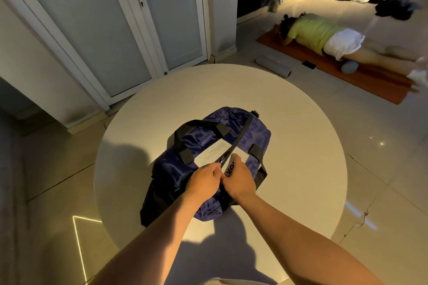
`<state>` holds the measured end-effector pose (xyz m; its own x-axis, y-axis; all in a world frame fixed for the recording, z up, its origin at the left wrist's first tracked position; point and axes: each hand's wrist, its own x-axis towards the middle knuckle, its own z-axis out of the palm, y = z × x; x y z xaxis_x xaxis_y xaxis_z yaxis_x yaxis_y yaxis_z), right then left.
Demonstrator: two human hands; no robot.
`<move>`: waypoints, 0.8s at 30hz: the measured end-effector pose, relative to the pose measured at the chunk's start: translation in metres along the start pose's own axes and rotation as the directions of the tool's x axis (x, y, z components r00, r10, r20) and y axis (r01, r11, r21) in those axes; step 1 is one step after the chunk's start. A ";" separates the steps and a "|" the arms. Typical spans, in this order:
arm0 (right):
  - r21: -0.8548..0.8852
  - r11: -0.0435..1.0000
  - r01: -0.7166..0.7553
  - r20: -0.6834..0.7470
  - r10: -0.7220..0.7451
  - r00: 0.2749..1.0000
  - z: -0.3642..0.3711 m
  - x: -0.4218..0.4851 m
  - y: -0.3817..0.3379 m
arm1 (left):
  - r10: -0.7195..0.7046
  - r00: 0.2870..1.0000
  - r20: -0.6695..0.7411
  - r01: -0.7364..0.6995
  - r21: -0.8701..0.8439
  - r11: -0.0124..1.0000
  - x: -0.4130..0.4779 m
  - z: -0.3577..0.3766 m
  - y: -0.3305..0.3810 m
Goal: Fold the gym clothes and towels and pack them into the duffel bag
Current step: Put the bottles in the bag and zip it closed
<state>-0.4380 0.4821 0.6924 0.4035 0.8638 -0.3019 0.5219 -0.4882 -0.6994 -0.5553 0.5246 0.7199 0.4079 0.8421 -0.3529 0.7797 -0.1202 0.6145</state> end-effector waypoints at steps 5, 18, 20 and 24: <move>-0.002 0.996 -0.094 -0.009 0.094 0.996 0.010 0.000 -0.009 | -0.011 0.993 0.120 0.030 -0.158 0.987 0.005 0.003 -0.018; 0.255 0.965 -0.053 -0.112 0.084 0.990 0.019 -0.016 0.000 | 0.044 0.990 0.136 -0.034 -0.070 0.997 0.019 -0.006 -0.043; 0.321 0.944 -0.079 -0.076 0.109 0.991 0.023 -0.020 0.000 | 0.045 0.993 0.111 -0.041 -0.043 0.998 0.017 -0.006 -0.044; 0.428 0.902 -0.061 -0.087 0.109 0.990 0.026 -0.025 -0.004 | 0.078 0.995 0.062 -0.079 0.019 0.997 0.011 -0.015 -0.042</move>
<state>-0.4695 0.4655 0.6863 0.5217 0.7915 -0.3185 0.1240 -0.4397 -0.8895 -0.5908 0.5468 0.7007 0.4963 0.7956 -0.3474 0.7540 -0.1967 0.6267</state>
